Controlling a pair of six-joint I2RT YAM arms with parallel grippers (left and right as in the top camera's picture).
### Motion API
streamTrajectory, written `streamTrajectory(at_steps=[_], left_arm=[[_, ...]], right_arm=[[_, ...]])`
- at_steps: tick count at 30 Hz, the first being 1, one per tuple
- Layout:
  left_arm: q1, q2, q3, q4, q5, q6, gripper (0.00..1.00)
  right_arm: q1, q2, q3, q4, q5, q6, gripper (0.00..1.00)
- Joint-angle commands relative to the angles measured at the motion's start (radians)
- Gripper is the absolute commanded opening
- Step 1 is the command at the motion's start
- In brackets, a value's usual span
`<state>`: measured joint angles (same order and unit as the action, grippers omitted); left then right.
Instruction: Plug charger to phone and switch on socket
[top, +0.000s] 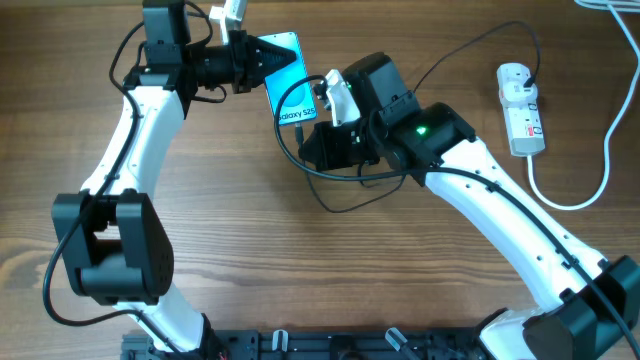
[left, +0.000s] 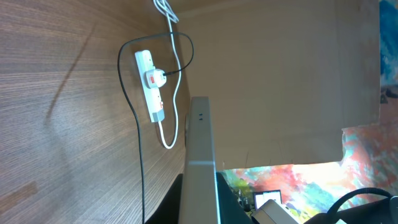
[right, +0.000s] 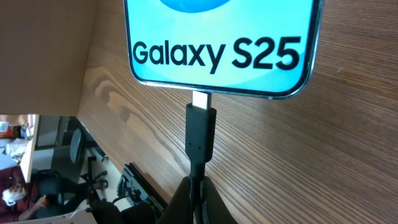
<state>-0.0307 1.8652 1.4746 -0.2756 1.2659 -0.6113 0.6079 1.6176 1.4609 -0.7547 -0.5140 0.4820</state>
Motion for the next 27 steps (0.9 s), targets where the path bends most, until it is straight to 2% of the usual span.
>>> streamTrajectory(at_steps=[1,13,22,24,25,27], left_arm=[[-0.019,-0.027,0.008,-0.013,0.111,-0.006,0.04],[-0.017,-0.027,0.008,-0.013,0.110,-0.006,0.04],[0.039,-0.027,0.008,-0.021,0.069,-0.032,0.04],[0.058,-0.027,0.008,-0.073,-0.005,-0.032,0.04],[0.074,-0.027,0.008,-0.121,-0.061,-0.033,0.04],[0.115,-0.027,0.008,-0.233,-0.184,-0.033,0.04]], right_arm=[[-0.012,0.010,0.010,0.051,0.074,-0.009,0.04],[-0.012,0.006,0.010,0.077,0.102,-0.074,0.04],[-0.029,-0.145,0.010,0.042,0.100,-0.119,0.04],[-0.038,-0.129,0.010,-0.012,0.099,-0.209,0.04],[-0.033,-0.115,0.010,-0.030,0.098,-0.270,0.07],[-0.027,-0.077,0.010,-0.039,0.095,-0.330,0.33]])
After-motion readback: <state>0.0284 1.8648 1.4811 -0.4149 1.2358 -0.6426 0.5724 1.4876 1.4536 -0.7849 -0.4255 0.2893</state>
